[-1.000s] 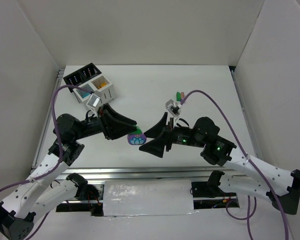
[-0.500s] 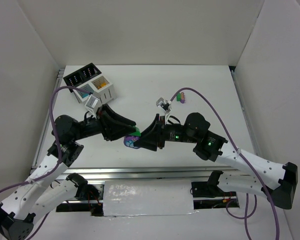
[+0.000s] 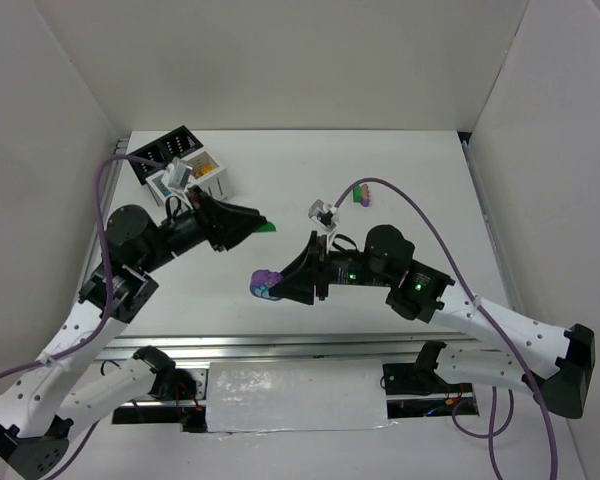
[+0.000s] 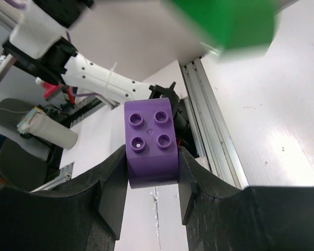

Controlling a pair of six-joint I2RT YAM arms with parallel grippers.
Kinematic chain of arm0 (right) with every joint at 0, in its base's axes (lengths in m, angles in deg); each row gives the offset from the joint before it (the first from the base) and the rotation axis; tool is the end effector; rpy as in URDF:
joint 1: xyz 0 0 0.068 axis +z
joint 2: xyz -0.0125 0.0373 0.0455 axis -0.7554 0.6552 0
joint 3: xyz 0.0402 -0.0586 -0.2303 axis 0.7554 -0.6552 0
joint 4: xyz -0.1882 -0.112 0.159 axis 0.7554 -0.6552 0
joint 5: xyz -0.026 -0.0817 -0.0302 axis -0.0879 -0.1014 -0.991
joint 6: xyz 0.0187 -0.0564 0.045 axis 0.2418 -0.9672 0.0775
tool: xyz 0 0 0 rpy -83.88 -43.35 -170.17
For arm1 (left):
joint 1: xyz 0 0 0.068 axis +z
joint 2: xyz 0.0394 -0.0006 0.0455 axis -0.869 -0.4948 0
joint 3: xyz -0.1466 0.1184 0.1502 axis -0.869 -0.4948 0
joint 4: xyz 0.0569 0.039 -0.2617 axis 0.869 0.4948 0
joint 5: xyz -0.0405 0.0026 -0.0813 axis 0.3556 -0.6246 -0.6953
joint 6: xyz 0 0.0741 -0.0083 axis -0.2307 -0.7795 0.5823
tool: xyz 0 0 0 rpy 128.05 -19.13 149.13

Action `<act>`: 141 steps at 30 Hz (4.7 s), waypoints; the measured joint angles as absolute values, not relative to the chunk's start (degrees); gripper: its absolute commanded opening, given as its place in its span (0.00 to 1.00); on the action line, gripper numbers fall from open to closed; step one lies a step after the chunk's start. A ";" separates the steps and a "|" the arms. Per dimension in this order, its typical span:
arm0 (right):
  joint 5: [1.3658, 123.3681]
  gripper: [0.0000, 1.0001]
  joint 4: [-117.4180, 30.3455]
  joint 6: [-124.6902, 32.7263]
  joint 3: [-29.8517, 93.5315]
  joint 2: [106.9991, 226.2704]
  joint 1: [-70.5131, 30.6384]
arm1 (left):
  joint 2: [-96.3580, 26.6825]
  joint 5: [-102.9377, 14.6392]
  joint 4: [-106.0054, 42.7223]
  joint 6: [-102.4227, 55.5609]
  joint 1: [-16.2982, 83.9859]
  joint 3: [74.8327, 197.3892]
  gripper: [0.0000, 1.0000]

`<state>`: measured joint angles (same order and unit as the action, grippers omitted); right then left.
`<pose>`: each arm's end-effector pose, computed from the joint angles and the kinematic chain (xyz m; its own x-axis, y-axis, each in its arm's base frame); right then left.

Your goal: Sort the legos into containers by color

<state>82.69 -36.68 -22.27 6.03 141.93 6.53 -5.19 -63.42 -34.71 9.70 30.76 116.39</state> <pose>0.1348 0.2487 0.3357 -0.5072 0.0535 -0.8602 -0.8545 0.0989 0.5100 0.1871 -0.1396 0.3948 -0.4578 -0.4575 -0.7623 0.7164 0.3179 -0.6210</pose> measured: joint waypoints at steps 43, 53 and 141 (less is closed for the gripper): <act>61.45 0.00 -56.28 -30.49 1.81 131.57 4.23 | -79.33 -15.55 -1.09 0.98 67.79 181.50 0.14; 61.64 0.00 -56.28 -31.10 1.81 132.30 3.43 | -80.40 -14.22 -0.39 1.28 68.20 180.93 0.98; 60.14 1.00 -56.20 -22.47 -3.63 131.18 -10.50 | -85.93 -8.80 -1.31 -10.74 60.00 189.67 0.00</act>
<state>60.14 -56.20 -22.47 -3.63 131.18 -10.50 -85.93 -8.80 -1.31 -10.74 60.00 189.67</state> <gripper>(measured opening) 0.996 0.480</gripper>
